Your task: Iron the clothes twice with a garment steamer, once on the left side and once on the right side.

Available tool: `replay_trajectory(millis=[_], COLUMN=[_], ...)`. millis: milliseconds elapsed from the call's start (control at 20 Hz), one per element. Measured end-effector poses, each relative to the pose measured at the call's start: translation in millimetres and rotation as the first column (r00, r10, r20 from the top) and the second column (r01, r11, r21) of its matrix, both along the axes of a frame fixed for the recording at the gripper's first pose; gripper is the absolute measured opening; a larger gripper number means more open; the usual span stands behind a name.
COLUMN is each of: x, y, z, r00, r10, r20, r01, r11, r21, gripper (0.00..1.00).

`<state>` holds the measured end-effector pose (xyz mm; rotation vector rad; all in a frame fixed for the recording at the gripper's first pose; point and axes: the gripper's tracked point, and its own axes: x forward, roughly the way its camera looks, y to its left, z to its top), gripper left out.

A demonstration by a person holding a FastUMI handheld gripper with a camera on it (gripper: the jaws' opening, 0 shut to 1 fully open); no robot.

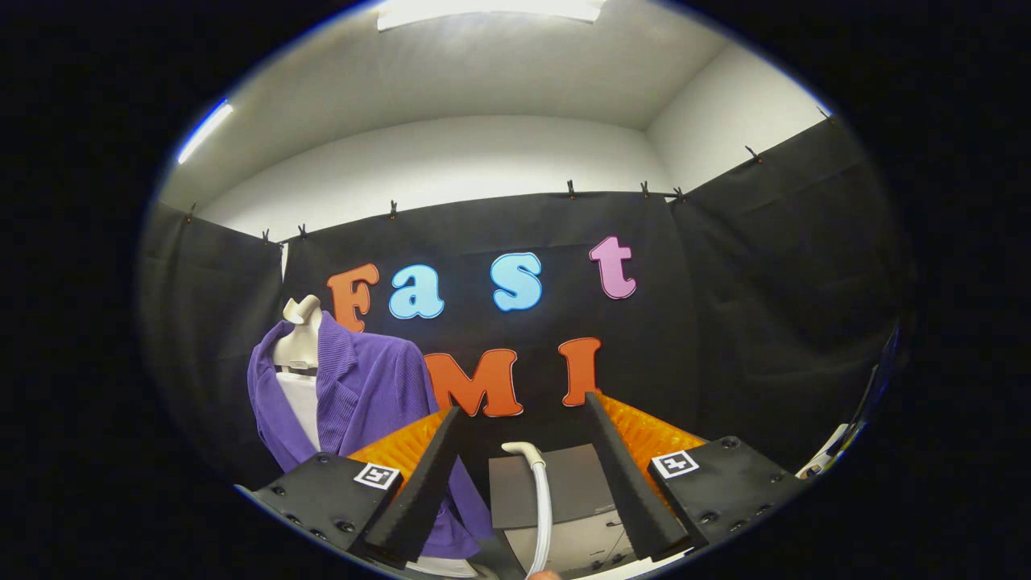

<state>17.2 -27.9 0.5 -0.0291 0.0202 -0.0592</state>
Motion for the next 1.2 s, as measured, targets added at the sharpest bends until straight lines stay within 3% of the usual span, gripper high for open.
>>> replay_trajectory(millis=[600, 1200], x=[101.4, 242.3], y=[-1.8, -28.1], z=[-69.4, -196.3], r00=[0.987, 0.907], r10=[0.028, 0.036], r20=[-0.16, -0.42], r01=[-0.029, -0.021], r11=[1.0, 0.999], r21=[-0.005, 0.039], gripper=[0.98, 0.99])
